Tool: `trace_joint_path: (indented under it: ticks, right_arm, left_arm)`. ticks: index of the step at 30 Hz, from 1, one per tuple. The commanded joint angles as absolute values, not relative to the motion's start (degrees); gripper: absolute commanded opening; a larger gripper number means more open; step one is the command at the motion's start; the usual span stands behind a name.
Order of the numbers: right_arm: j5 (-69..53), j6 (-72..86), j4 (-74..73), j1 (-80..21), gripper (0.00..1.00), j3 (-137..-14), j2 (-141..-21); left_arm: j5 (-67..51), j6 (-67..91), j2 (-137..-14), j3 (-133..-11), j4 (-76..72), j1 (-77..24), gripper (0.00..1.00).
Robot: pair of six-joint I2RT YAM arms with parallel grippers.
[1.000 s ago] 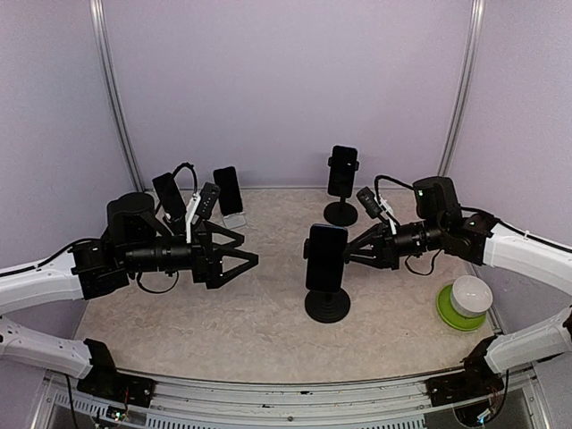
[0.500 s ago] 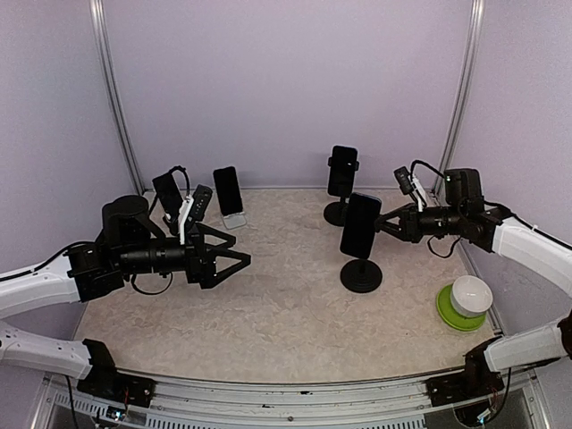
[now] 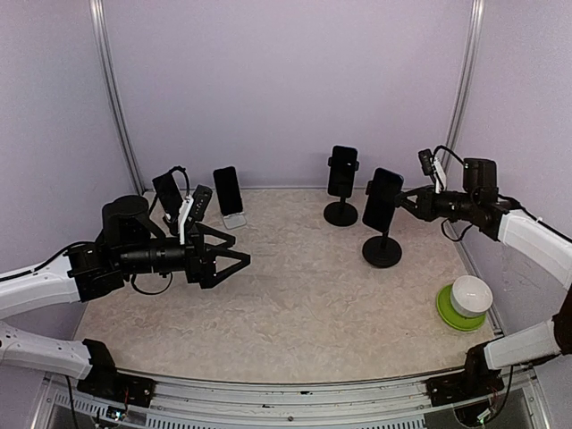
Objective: Place the phone on the phone stand
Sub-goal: Move the phone stand with the phone to the corner of the board.
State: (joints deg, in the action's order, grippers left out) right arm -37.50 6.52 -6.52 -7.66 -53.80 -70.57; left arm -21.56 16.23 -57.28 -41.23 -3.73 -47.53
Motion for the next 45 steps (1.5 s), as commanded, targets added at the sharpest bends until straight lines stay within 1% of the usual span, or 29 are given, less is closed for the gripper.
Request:
trace_joint_path:
  ticks: [1, 8, 19, 29, 37, 45]
  right_arm:
    - [-42.2, 6.0, 5.3, -3.8, 0.0, -58.4, -71.5]
    - [-47.7, 5.7, 8.3, 1.9, 0.0, -60.8, -76.0]
    - [-54.6, 1.4, 7.3, 8.7, 0.0, -66.6, -83.6]
    - [-53.4, -0.9, 6.1, 10.5, 0.0, -73.8, -92.2]
    - [-52.7, -0.8, 7.0, 12.7, 0.0, -75.8, -96.5]
    - [-51.8, 0.8, 10.3, 14.1, 0.0, -75.7, -98.4]
  left_arm:
    - [-21.4, 15.1, -56.4, -40.9, -2.6, -46.8, 0.99]
    - [-21.7, 14.6, -55.7, -41.3, -1.1, -46.0, 0.99]
    - [-21.9, 13.9, -55.2, -42.7, 1.3, -45.3, 0.99]
    - [-21.9, 14.0, -54.8, -43.0, 2.2, -45.2, 0.99]
    - [-21.5, 14.3, -54.8, -43.1, 2.8, -45.2, 0.99]
    - [-21.1, 14.4, -54.6, -43.2, 3.0, -45.2, 0.99]
